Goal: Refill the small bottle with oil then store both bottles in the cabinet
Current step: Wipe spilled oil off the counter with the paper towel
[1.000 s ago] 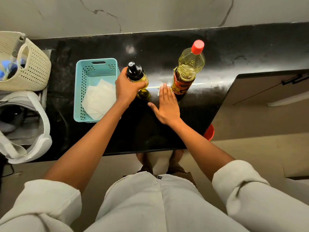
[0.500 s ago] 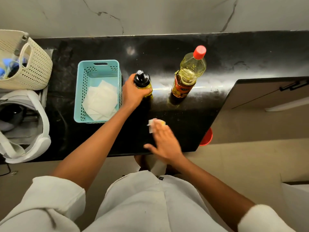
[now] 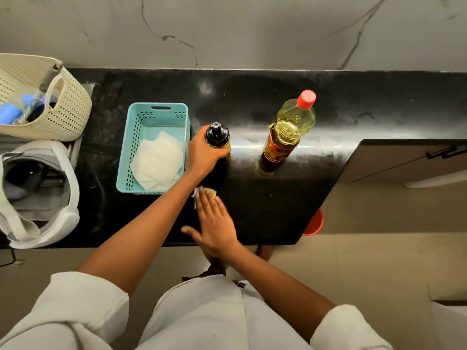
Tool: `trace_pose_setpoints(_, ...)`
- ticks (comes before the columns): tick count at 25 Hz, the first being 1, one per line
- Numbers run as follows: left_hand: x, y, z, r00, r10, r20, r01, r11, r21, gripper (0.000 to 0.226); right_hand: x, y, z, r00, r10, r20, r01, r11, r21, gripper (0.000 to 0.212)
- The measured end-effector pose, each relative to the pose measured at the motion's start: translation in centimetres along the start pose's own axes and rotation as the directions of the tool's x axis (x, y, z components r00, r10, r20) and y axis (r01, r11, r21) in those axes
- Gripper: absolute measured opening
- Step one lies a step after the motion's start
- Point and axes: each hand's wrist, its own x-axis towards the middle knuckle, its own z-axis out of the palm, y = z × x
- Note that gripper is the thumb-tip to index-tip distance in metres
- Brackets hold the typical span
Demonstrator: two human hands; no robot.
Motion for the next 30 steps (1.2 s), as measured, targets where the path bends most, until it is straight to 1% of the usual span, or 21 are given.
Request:
trace_pose_setpoints(2, -0.2, 0.0, 0.5, 1.000, -0.007, 0.024, 0.007, 1.000, 0.019, 0.064, -3.2, 0.8, 0.7, 0.997, -0.076, 0.009, 0.077, 0.997, -0.024, 0.095)
trace_pose_setpoints(3, -0.3, -0.1, 0.7, 0.999, -0.011, 0.030, 0.011, 1.000, 0.014, 0.064, -4.4, 2.2, 0.9, 0.997, -0.083, 0.003, 0.083, 0.996, -0.033, 0.095)
trace_pose_setpoints(5, -0.8, -0.1, 1.0, 0.999, -0.007, 0.034, 0.006, 1.000, 0.013, 0.063, -6.3, 5.7, 0.4, 1.000, -0.012, -0.025, 0.011, 0.999, -0.031, 0.094)
trace_pose_setpoints(8, -1.2, -0.3, 1.4, 0.999, 0.005, 0.050, -0.007, 0.999, 0.040, 0.065, -7.9, 10.7, -1.1, 0.981, 0.173, -0.087, -0.177, 0.983, -0.039, 0.096)
trace_pose_setpoints(9, -1.2, -0.5, 1.6, 0.999, 0.005, 0.052, -0.007, 0.999, 0.040, 0.065, -8.0, 11.7, -1.5, 0.973, 0.211, -0.091, -0.215, 0.976, -0.040, 0.096)
trace_pose_setpoints(15, -1.4, -1.2, 2.1, 0.999, 0.004, 0.052, -0.006, 0.999, 0.043, 0.070, -7.7, 12.8, -1.7, 0.966, 0.240, -0.100, -0.243, 0.970, -0.016, 0.097)
trace_pose_setpoints(16, -1.4, -1.1, 2.0, 0.998, -0.017, 0.066, 0.014, 0.999, 0.046, 0.077, -7.7, 12.8, -1.6, 0.966, 0.239, -0.099, -0.242, 0.970, -0.014, 0.097)
trace_pose_setpoints(17, -1.4, -1.0, 1.9, 0.996, -0.044, 0.083, 0.040, 0.998, 0.056, 0.089, -7.8, 12.8, -1.6, 0.967, 0.236, -0.098, -0.238, 0.971, -0.013, 0.096)
trace_pose_setpoints(18, -1.9, -0.5, 1.6, 0.993, -0.084, 0.087, 0.077, 0.994, 0.081, 0.107, -7.8, 12.9, -1.6, 0.968, 0.231, -0.100, -0.234, 0.972, -0.011, 0.096)
trace_pose_setpoints(19, -2.9, 0.1, 1.4, 0.991, -0.120, 0.058, 0.113, 0.987, 0.114, 0.124, -7.9, 13.1, -1.6, 0.967, 0.232, -0.103, -0.233, 0.972, -0.003, 0.096)
trace_pose_setpoints(20, -4.5, 0.9, 1.2, 0.995, -0.104, -0.006, 0.104, 0.987, 0.127, 0.132, -7.9, 13.4, -1.7, 0.964, 0.242, -0.108, -0.243, 0.970, 0.006, 0.096)
trace_pose_setpoints(21, -6.6, 1.9, 1.4, 0.998, -0.006, -0.069, 0.014, 0.994, 0.110, 0.132, -7.9, 14.0, -1.8, 0.958, 0.263, -0.116, -0.264, 0.965, 0.014, 0.097)
trace_pose_setpoints(22, -8.9, 3.1, 2.2, 0.990, 0.112, -0.085, -0.106, 0.992, 0.070, 0.128, -8.0, 14.9, -2.0, 0.947, 0.293, -0.129, -0.293, 0.956, 0.020, 0.097)
trace_pose_setpoints(23, -10.6, 4.6, 3.5, 0.982, 0.184, -0.038, -0.183, 0.983, 0.009, 0.125, -8.0, 15.9, -2.3, 0.934, 0.325, -0.146, -0.323, 0.946, 0.033, 0.098)
trace_pose_setpoints(24, -11.2, 5.9, 5.0, 0.981, 0.189, 0.041, -0.187, 0.981, -0.042, 0.125, -7.9, 16.9, -2.6, 0.923, 0.352, -0.155, -0.347, 0.936, 0.056, 0.098)
trace_pose_setpoints(25, -10.7, 7.2, 6.6, 0.981, 0.157, 0.115, -0.149, 0.986, -0.072, 0.127, -7.7, 17.8, -3.0, 0.914, 0.374, -0.159, -0.365, 0.927, 0.079, 0.098)
trace_pose_setpoints(26, -9.3, 8.4, 8.0, 0.983, 0.100, 0.152, -0.090, 0.994, -0.069, 0.129, -7.4, 18.5, -3.4, 0.905, 0.394, -0.162, -0.383, 0.919, 0.096, 0.099)
trace_pose_setpoints(27, -7.6, 9.2, 9.2, 0.986, 0.050, 0.156, -0.042, 0.997, -0.058, 0.129, -6.8, 19.1, -3.6, 0.895, 0.413, -0.166, -0.400, 0.910, 0.106, 0.099)
trace_pose_setpoints(28, -6.0, 9.7, 10.2, 0.990, 0.033, 0.134, -0.028, 0.999, -0.037, 0.127, -6.2, 19.4, -3.9, 0.888, 0.430, -0.164, -0.417, 0.902, 0.113, 0.099)
trace_pose_setpoints(30, -3.7, 9.7, 11.8, 0.992, 0.090, 0.085, -0.090, 0.996, -0.011, 0.116, -4.7, 19.2, -4.3, 0.882, 0.450, -0.140, -0.434, 0.892, 0.130, 0.101)
